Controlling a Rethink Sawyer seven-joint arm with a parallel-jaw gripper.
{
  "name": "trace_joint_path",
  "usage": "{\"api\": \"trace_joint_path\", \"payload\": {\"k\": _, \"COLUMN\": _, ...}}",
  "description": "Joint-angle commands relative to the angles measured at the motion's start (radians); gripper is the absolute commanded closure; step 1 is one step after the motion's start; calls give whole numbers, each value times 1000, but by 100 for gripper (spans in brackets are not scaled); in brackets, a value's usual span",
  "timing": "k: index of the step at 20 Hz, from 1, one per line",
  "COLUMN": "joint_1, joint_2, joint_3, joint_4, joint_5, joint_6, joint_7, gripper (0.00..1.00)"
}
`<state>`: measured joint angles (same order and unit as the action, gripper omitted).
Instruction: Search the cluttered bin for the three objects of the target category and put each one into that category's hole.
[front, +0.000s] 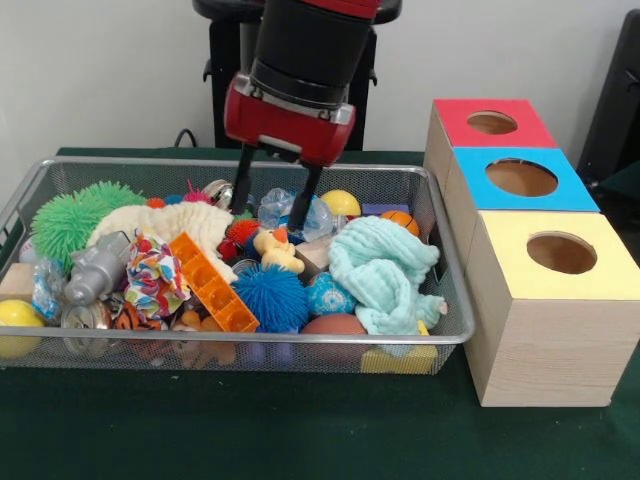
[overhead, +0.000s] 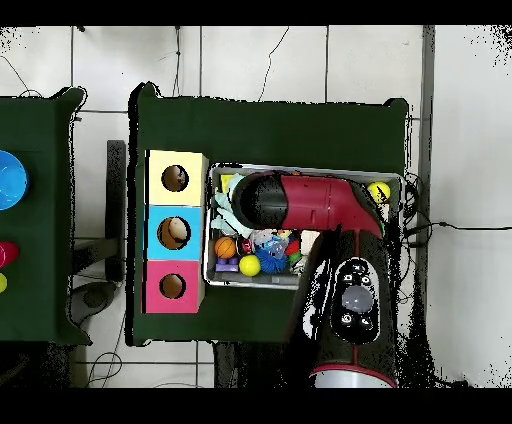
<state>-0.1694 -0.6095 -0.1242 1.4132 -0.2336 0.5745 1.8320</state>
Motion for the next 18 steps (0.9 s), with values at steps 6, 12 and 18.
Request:
{"api": "trace_joint_path", "payload": {"k": 6, "joint_1": -117, "joint_2": -3, "joint_3": 181, "joint_4": -171, "joint_5": -161, "joint_6": 156, "joint_7": -356, "gripper": 0}}
{"api": "trace_joint_path", "payload": {"k": 12, "joint_1": -163, "joint_2": -8, "joint_3": 213, "joint_4": -176, "joint_5": -211, "joint_6": 135, "joint_7": -366, "gripper": 0}}
{"api": "trace_joint_path", "payload": {"k": 18, "joint_1": -182, "joint_2": 3, "joint_3": 218, "joint_4": -108, "joint_5": -267, "joint_6": 43, "joint_7": -282, "gripper": 0}}
